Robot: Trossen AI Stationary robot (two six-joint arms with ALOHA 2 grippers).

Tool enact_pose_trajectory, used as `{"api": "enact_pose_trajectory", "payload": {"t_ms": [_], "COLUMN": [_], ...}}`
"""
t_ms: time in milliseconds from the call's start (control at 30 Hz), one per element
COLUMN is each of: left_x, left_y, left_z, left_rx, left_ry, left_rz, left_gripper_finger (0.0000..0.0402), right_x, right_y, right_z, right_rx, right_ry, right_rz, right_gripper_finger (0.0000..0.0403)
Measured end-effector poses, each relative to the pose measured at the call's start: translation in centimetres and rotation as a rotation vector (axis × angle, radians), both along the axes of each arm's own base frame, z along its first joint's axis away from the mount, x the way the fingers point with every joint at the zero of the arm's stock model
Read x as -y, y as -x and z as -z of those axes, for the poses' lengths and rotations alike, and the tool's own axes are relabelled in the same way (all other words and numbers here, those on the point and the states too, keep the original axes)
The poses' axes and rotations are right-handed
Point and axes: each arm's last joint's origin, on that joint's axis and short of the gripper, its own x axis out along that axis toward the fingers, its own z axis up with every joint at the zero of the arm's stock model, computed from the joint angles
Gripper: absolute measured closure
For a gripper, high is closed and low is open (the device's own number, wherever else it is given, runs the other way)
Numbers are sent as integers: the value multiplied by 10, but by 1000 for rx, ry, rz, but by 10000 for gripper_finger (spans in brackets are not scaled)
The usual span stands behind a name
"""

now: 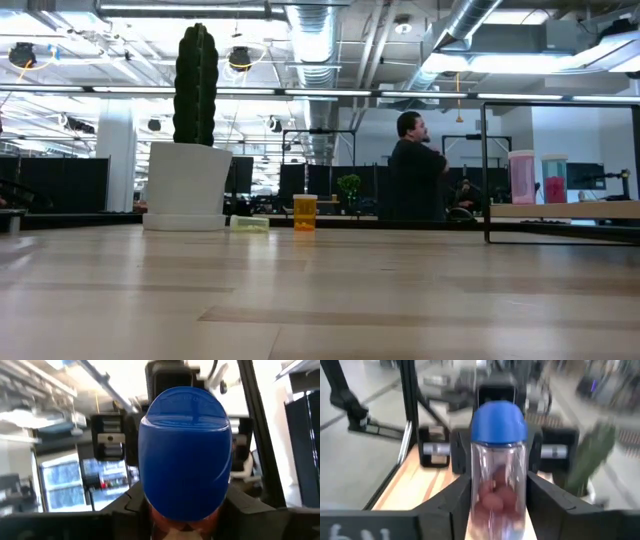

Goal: Pick and place medicine bottles onto shelf by color
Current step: Put the transparent pill bottle on the shelf

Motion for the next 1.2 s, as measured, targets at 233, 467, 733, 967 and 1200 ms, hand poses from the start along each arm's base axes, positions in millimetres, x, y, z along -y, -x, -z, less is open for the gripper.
{"api": "enact_pose_trajectory", "payload": {"t_ms": [233, 467, 733, 967, 1200], "left_x": [-1, -5, -1, 11, 18], "left_y": [-8, -14, -24, -25, -23], "left_z": [24, 64, 98, 108, 116], "left_rx": [-255, -584, -722, -761, -808], "left_ry": [95, 373, 508, 472, 441], "left_rz": [4, 21, 35, 66, 51], "left_gripper_finger": [276, 276, 276, 276, 276], "right_x": [6, 5, -10, -15, -15], "right_y": [17, 17, -27, -50, -51], "right_z": [2, 34, 86, 118, 116], "right_rx": [-275, -548, -770, -878, -853], "right_ry": [-196, -311, -230, -138, -127], "right_rz": [96, 250, 217, 165, 146], "right_gripper_finger": [159, 148, 148, 148, 148]}}
